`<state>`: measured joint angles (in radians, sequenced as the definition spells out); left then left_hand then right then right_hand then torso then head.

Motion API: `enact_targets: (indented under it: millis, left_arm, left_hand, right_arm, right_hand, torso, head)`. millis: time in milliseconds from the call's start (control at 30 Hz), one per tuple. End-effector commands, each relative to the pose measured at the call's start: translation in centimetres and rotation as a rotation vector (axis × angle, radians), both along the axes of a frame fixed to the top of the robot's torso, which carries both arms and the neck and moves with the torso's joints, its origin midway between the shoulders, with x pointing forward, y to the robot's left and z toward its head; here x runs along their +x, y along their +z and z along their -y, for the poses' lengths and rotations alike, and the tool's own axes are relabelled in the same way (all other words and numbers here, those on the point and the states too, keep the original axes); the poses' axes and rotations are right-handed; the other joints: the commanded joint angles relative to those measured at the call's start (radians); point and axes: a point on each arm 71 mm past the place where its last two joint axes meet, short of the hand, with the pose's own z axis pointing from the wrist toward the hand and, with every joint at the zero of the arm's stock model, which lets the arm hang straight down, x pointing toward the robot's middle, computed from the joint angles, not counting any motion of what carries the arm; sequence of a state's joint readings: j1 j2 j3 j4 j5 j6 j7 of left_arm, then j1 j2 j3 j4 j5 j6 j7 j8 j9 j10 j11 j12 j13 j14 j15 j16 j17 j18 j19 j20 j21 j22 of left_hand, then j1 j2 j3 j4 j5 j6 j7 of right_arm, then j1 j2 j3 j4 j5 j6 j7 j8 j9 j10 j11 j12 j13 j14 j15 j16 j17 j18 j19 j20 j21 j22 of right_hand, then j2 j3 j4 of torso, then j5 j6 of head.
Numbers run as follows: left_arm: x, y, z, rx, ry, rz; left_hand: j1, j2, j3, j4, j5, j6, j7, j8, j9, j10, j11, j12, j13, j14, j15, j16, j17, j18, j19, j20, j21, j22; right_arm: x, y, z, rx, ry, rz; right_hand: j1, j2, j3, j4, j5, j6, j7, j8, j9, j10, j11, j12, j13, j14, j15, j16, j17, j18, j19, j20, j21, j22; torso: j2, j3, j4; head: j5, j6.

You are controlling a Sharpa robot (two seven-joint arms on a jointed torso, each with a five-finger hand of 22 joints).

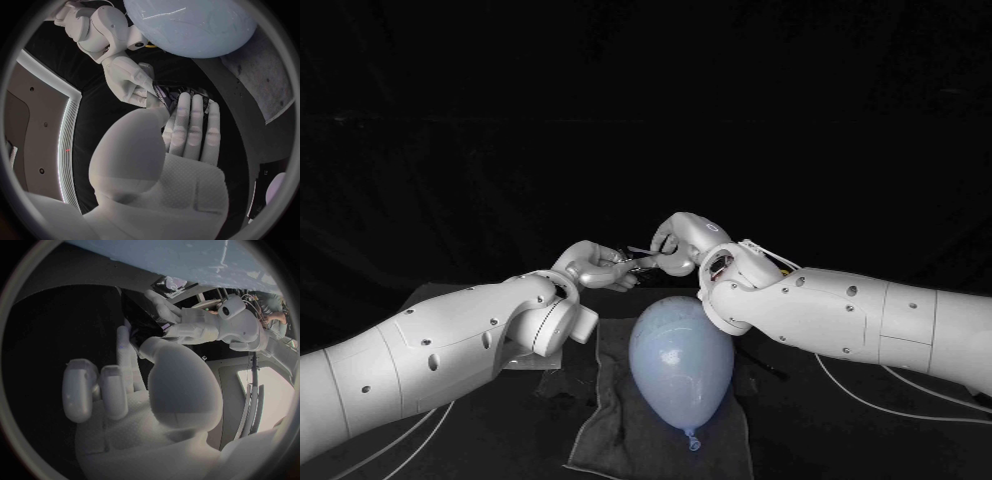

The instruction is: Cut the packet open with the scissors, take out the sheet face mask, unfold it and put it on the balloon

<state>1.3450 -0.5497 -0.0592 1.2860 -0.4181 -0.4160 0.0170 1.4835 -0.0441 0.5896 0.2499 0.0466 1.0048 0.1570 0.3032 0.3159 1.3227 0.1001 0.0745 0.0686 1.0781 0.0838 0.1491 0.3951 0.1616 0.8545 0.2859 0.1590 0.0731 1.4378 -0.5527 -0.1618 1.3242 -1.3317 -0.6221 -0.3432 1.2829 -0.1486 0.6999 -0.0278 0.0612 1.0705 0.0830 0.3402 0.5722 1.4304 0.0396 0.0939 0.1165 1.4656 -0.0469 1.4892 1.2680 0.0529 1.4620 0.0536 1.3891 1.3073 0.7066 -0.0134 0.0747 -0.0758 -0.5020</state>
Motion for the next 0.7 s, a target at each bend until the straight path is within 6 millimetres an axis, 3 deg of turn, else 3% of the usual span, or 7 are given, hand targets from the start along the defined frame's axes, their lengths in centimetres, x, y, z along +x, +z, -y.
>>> enact_targets:
  millis: [33,100,133,200,267,400,700]
  left_arm:
    - [0.2,0.1,-0.4,0.004,0.024,0.014]
    - [0.2,0.1,-0.4,0.003,0.024,0.016]
    - [0.2,0.1,-0.4,0.003,0.024,0.017]
    - [0.2,0.2,-0.3,0.003,0.022,0.018]
    - [0.2,0.2,-0.2,0.003,0.022,0.019]
    - [0.3,0.2,-0.1,0.003,0.023,0.02]
    - [0.2,0.2,0.2,0.005,0.016,0.016]
  left_hand:
    - [-0.043,-0.03,0.108,-0.071,0.004,-0.001,-0.001,0.03,0.116,0.012,-0.004,0.003,0.002,0.01,-0.002,0.007,0.002,0.018,0.005,-0.003,0.007,0.002]
    - [-0.089,-0.046,0.169,-0.103,0.002,-0.004,-0.001,0.04,0.13,0.016,-0.005,0.004,0.002,0.012,-0.002,0.008,0.002,0.017,0.003,-0.003,0.011,0.004]
    - [-0.11,-0.053,0.194,-0.121,0.003,-0.004,-0.003,0.044,0.137,0.019,-0.005,0.005,0.002,0.014,-0.003,0.01,0.003,0.017,0.001,-0.003,0.014,0.005]
    - [-0.149,-0.067,0.238,-0.152,0.003,-0.003,-0.005,0.053,0.148,0.025,-0.007,0.008,0.003,0.019,-0.005,0.013,0.004,0.017,-0.002,-0.003,0.018,0.007]
    - [-0.194,-0.073,0.274,-0.183,0.005,-0.003,-0.007,0.06,0.16,0.03,-0.01,0.01,0.003,0.023,-0.007,0.018,0.005,0.017,-0.005,-0.003,0.023,0.009]
    - [-0.222,-0.074,0.293,-0.204,0.004,-0.001,-0.009,0.066,0.167,0.034,-0.012,0.013,0.004,0.025,-0.009,0.022,0.007,0.017,-0.008,-0.002,0.027,0.011]
    - [-0.249,-0.072,0.31,-0.226,0.007,-0.001,-0.011,0.07,0.174,0.037,-0.013,0.014,0.004,0.027,-0.01,0.026,0.008,0.018,-0.008,-0.003,0.033,0.013]
  right_arm:
    - [0.4,0.1,0.9,0.021,-0.021,-0.01]
    - [0.4,0.1,0.8,0.034,0.001,-0.019]
    - [0.4,0.1,0.7,0.044,0.014,-0.022]
    - [0.4,0.2,0.6,0.058,0.042,-0.028]
    - [0.3,0.2,0.4,0.065,0.068,-0.03]
    - [0.0,0.2,0.0,0.052,0.1,-0.038]
    - [0.4,-0.2,-0.4,-0.006,0.08,-0.079]
  right_hand:
    - [-0.001,0.007,0.021,-0.017,0.004,0.005,0.002,0.005,0.0,0.061,-0.03,0.005,-0.001,0.053,-0.01,0.003,-0.001,-0.01,0.017,-0.001,-0.004,0.196]
    - [-0.013,-0.001,0.018,-0.016,0.011,-0.004,0.005,0.004,0.001,0.053,-0.027,0.0,-0.001,0.048,-0.008,-0.004,-0.027,-0.004,0.002,0.0,-0.033,0.186]
    - [-0.031,-0.017,-0.001,-0.011,0.005,-0.015,0.006,0.003,0.003,0.027,-0.024,-0.013,-0.004,0.026,-0.002,-0.034,-0.123,0.009,-0.028,0.004,-0.092,0.166]
    - [-0.063,-0.037,-0.036,0.006,0.004,-0.072,0.033,-0.036,-0.013,-0.045,-0.006,-0.034,-0.013,-0.005,0.015,-0.083,-0.236,0.031,-0.089,0.013,-0.211,0.122]
    - [-0.088,-0.069,-0.071,0.02,0.003,-0.127,0.064,-0.082,-0.033,-0.125,0.03,-0.033,-0.027,-0.016,0.039,-0.108,-0.276,0.041,-0.124,0.033,-0.282,0.094]
    - [-0.112,-0.107,-0.126,0.038,0.022,-0.176,0.093,-0.131,-0.055,-0.202,0.061,-0.032,-0.041,-0.021,0.065,-0.118,-0.294,0.048,-0.141,0.058,-0.329,0.074]
    - [-0.106,-0.103,-0.169,0.054,0.047,-0.175,0.097,-0.153,-0.064,-0.217,0.065,-0.022,-0.037,-0.017,0.07,-0.11,-0.279,0.05,-0.131,0.071,-0.327,0.072]
  torso:
    - [-0.001,-0.0001,-0.0003]
    - [-0.001,0.0,-0.0004]
    - [-0.001,-0.0001,-0.0004]
    - [-0.001,-0.0003,0.0]
    - [-0.001,-0.0006,-0.0001]
    - [0.0,-0.0006,-0.0004]
    - [0.0,-0.0008,0.0024]
  head:
    - [0.003,0.002]
    - [0.004,0.002]
    - [0.005,0.002]
    - [0.005,0.002]
    - [0.007,0.003]
    - [0.01,0.002]
    - [0.012,0.001]
